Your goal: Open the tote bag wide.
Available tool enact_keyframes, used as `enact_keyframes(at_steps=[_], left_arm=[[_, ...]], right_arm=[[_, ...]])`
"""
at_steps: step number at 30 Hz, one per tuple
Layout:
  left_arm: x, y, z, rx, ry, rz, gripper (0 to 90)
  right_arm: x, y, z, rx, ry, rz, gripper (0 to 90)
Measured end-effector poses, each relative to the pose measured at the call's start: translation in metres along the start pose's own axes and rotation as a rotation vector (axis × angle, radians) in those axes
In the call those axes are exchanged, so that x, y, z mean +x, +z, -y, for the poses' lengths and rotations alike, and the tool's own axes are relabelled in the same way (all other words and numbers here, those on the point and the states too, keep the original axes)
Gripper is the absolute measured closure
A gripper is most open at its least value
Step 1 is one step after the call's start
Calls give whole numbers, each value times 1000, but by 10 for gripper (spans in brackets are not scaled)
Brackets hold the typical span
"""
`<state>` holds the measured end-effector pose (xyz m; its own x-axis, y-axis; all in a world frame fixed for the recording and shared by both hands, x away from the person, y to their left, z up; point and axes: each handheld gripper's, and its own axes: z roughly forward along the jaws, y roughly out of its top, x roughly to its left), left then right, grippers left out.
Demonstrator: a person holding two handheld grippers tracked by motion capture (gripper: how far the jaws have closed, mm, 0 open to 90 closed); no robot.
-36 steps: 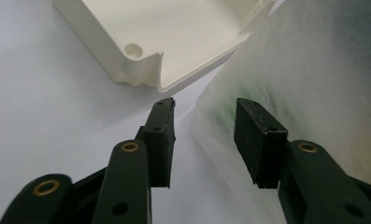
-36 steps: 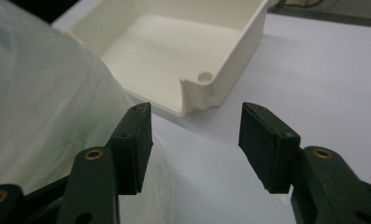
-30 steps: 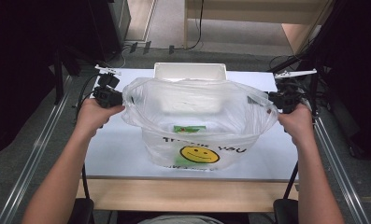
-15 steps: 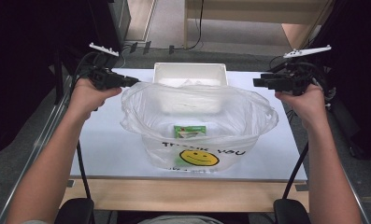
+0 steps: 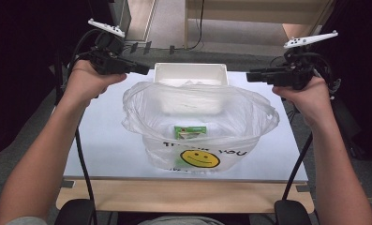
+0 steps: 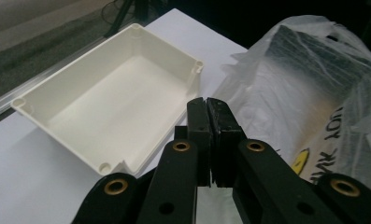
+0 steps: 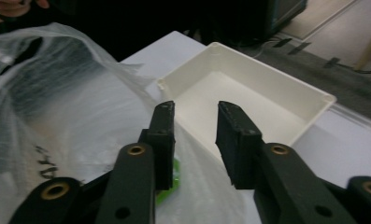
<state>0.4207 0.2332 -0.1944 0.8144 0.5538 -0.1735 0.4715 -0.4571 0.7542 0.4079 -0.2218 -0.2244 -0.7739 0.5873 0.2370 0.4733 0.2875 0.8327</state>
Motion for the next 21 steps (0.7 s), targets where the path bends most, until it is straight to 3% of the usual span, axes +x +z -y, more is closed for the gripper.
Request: enact_keyframes(at_steps=[1,5,9,10,13,18,21], left_arm=[[-10,2,-4,2,18,21,892],[-26,10,-9,13,45,38,883],[-34,17,-14,16,48,70,880],[-36,19,-16,17,47,78,879],[-42,29,-19,31,48,89,878],[-53,35,-22,30,48,113,877],[-60,45,-24,71,55,118,871]], right_arm=[[3,2,0,13,0,2,752],[17,10,-2,39,-34,1,815],[28,16,-6,32,-38,-2,842],[38,22,-12,50,-71,21,846],[48,30,-19,60,-93,26,846],[57,42,-25,69,-88,1,853],[62,50,-29,84,-90,-10,853]])
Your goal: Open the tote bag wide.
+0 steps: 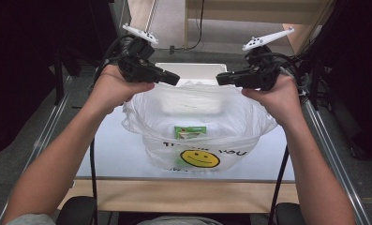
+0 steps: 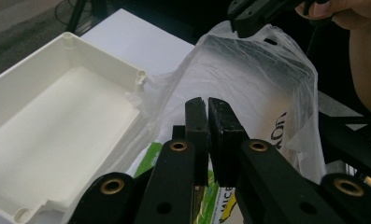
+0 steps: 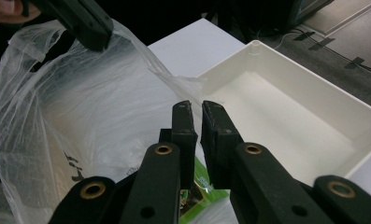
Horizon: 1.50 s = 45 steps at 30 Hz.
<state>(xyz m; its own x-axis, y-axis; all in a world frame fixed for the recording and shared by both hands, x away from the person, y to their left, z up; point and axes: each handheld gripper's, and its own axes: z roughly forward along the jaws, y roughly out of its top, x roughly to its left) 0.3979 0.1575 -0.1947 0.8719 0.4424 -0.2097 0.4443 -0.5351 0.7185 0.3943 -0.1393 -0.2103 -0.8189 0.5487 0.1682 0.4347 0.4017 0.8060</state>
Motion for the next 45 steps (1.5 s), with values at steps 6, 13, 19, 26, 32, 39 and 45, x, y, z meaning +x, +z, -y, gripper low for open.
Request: enact_keyframes(at_steps=[6,13,19,26,32,39,45], left_arm=[[0,20,2,31,-19,14,860],[14,44,17,78,-26,-12,859],[28,61,40,91,-40,-25,858],[35,72,57,98,-66,-15,859],[40,81,73,101,-90,-18,859],[47,94,93,117,-112,-22,855],[48,102,105,131,-121,-26,850]], right_arm=[[7,26,3,36,-22,-28,853],[0,54,19,92,-13,-44,853],[-8,73,37,114,15,-53,853],[-13,85,50,140,34,-53,857],[-16,97,62,153,43,-57,857],[-23,108,77,164,74,-73,862],[-23,116,90,192,78,-69,862]])
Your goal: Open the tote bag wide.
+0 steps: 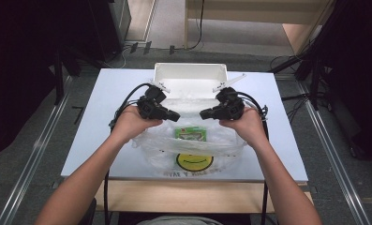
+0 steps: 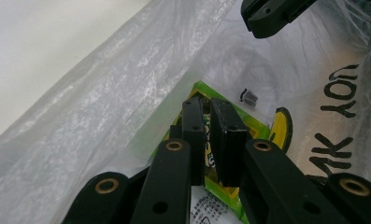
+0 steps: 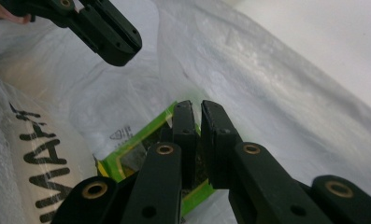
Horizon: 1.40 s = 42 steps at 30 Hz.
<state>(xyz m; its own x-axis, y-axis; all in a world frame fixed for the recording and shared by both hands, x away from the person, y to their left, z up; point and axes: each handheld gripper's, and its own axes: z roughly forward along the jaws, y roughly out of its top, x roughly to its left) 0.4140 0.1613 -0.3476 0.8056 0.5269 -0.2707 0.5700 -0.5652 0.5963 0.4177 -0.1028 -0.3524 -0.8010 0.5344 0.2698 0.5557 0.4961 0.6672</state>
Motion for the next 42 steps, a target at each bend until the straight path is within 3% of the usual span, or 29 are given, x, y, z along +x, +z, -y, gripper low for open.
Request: enact_keyframes(at_steps=[7,9,15,20,33,42], left_arm=[[2,8,13,16,-17,5,848],[3,12,18,16,-28,12,844],[4,19,30,-5,-45,44,840],[5,26,38,3,-47,15,845],[15,42,56,10,-85,1,848],[24,49,64,8,-85,-26,851]], right_arm=[[-1,5,15,-9,14,-11,857],[-4,9,23,12,26,-10,851],[-5,17,36,0,34,-7,853],[-7,26,48,6,44,11,857],[-17,44,67,49,69,68,856],[-25,50,71,54,83,94,856]])
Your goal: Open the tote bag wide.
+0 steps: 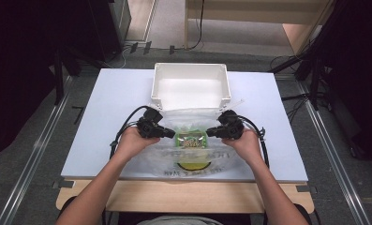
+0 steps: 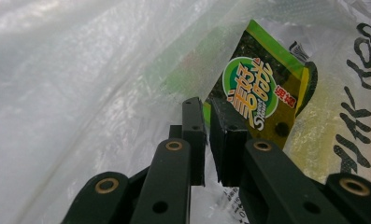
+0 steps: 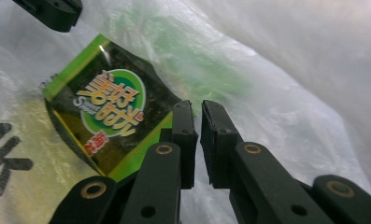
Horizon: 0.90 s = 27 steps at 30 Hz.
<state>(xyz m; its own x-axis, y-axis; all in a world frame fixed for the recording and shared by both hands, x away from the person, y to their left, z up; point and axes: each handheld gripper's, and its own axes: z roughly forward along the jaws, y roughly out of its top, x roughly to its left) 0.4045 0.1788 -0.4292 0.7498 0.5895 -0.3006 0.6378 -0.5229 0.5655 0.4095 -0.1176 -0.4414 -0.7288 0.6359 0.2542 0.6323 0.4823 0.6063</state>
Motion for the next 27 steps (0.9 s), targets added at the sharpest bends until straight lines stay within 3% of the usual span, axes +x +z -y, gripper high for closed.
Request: enact_keyframes(at_steps=[8,12,15,19,20,23,27], left_arm=[[7,4,6,-12,-25,1,851],[9,7,10,-19,-30,34,854],[8,9,15,8,-12,41,855],[7,12,19,27,-13,47,853],[7,14,19,37,-9,26,853],[9,18,19,35,-15,-11,853],[12,20,16,11,-28,-33,852]], right_arm=[[-6,7,5,0,21,-1,860],[-8,9,10,5,30,-5,860],[-7,10,16,31,26,-10,862],[-5,11,21,54,7,19,874],[-7,11,21,52,27,20,881],[-9,12,20,42,27,30,881],[-9,15,16,32,32,54,880]])
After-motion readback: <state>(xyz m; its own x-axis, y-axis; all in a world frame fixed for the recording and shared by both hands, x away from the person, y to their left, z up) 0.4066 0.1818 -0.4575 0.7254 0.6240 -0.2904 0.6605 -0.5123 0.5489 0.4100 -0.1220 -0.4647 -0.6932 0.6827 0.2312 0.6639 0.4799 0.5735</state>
